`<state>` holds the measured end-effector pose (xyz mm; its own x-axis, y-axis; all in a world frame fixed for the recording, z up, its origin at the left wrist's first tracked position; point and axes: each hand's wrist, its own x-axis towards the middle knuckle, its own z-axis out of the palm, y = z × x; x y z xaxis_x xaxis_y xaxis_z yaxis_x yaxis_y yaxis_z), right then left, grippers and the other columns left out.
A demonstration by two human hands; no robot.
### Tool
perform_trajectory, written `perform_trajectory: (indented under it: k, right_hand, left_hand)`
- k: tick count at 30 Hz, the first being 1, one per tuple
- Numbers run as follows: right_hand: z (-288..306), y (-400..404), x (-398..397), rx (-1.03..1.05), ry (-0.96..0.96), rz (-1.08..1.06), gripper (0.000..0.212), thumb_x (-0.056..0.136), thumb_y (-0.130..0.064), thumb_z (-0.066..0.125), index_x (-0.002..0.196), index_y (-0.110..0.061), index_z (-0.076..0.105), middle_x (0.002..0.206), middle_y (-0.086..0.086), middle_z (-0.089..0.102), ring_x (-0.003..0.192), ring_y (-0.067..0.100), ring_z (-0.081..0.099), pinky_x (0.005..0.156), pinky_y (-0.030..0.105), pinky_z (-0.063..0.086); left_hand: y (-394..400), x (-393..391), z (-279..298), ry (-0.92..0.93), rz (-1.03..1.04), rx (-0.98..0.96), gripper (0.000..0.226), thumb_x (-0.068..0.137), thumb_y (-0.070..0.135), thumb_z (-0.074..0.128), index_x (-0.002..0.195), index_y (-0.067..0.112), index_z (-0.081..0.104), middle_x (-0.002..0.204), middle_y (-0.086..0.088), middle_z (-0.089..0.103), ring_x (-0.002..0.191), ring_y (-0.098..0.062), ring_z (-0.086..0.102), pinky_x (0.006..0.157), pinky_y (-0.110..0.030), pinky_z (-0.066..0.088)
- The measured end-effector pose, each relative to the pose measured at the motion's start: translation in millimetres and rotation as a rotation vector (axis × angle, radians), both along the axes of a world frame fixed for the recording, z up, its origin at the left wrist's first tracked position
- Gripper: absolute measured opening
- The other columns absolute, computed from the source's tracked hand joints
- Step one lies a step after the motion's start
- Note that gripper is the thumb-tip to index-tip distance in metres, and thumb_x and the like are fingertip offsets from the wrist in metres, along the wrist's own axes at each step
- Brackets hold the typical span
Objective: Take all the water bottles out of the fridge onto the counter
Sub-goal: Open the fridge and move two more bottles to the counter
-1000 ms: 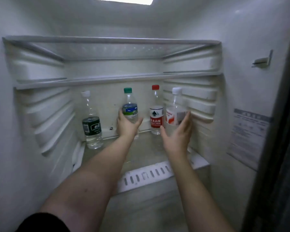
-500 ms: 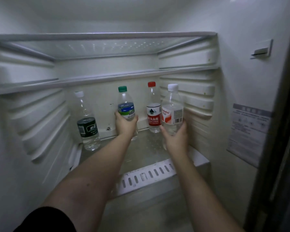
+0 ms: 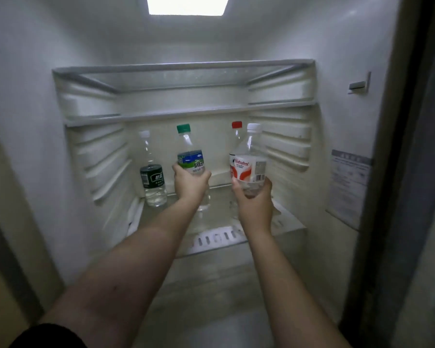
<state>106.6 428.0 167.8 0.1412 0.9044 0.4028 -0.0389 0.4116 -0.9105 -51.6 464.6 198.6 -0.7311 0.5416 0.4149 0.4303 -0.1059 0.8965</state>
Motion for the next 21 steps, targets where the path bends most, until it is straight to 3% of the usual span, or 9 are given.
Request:
perform_trajectory:
  k: [3, 6, 9, 12, 14, 16, 21]
  right_hand:
    - [1, -18, 1, -0.019, 0.004, 0.037, 0.042, 0.081, -0.048, 0.072, 0.112, -0.041, 0.045, 0.110, -0.010, 0.066, 0.096, 0.011, 0.066, 0.072, 0.021, 0.048]
    - [1, -34, 8, -0.022, -0.013, 0.043, 0.042, 0.081, -0.049, 0.071, 0.114, -0.035, 0.047, 0.114, -0.009, 0.065, 0.103, 0.016, 0.064, 0.084, 0.032, 0.051]
    - [-3, -53, 17, 0.003, -0.025, 0.082, 0.059, 0.083, -0.049, 0.070, 0.132, -0.025, 0.047, 0.125, -0.003, 0.063, 0.113, 0.019, 0.061, 0.096, 0.040, 0.050]
    - [-9, -72, 27, -0.014, 0.001, 0.136, 0.056, 0.082, -0.049, 0.071, 0.128, -0.027, 0.049, 0.121, -0.006, 0.064, 0.110, 0.015, 0.063, 0.092, 0.036, 0.051]
    - [-10, -85, 32, -0.047, -0.003, 0.164, 0.044, 0.082, -0.050, 0.071, 0.115, -0.036, 0.046, 0.114, -0.011, 0.063, 0.104, 0.015, 0.064, 0.081, 0.030, 0.049]
    - [-14, -96, 37, -0.040, -0.012, 0.184, 0.044, 0.082, -0.050, 0.071, 0.114, -0.042, 0.042, 0.112, -0.012, 0.062, 0.102, 0.014, 0.064, 0.081, 0.028, 0.047]
    - [-22, -117, 51, -0.025, -0.047, 0.268, 0.049, 0.084, -0.049, 0.070, 0.124, -0.028, 0.050, 0.114, -0.008, 0.064, 0.101, 0.012, 0.062, 0.074, 0.021, 0.045]
  left_hand:
    - [-23, 13, 4, -0.024, -0.027, 0.026, 0.059, 0.074, 0.028, 0.078, 0.117, 0.019, 0.039, 0.088, 0.009, 0.058, 0.072, -0.005, 0.059, 0.054, -0.017, 0.036]
    - [-46, 26, 4, -0.029, -0.058, 0.035, 0.060, 0.073, 0.026, 0.080, 0.119, 0.018, 0.043, 0.090, 0.010, 0.058, 0.075, 0.000, 0.058, 0.057, -0.015, 0.039]
    - [-70, 38, 0, 0.005, -0.121, 0.056, 0.057, 0.073, 0.022, 0.081, 0.117, 0.017, 0.045, 0.092, 0.008, 0.062, 0.078, -0.001, 0.062, 0.063, -0.017, 0.045]
    - [-99, 51, -1, 0.007, -0.136, 0.053, 0.057, 0.073, 0.024, 0.082, 0.114, 0.025, 0.042, 0.092, 0.010, 0.063, 0.079, 0.000, 0.063, 0.066, -0.020, 0.049]
    - [-119, 57, -4, 0.008, -0.149, 0.029, 0.053, 0.074, 0.026, 0.081, 0.114, 0.024, 0.045, 0.093, 0.007, 0.067, 0.081, -0.005, 0.066, 0.071, -0.027, 0.053]
    - [-139, 63, -11, 0.019, -0.165, 0.029, 0.051, 0.076, 0.024, 0.080, 0.116, 0.023, 0.048, 0.094, 0.004, 0.069, 0.082, -0.008, 0.068, 0.072, -0.031, 0.056]
    - [-193, 69, -23, -0.018, -0.133, 0.121, 0.048, 0.076, 0.013, 0.080, 0.111, 0.023, 0.050, 0.091, 0.003, 0.068, 0.074, -0.003, 0.069, 0.061, -0.022, 0.058]
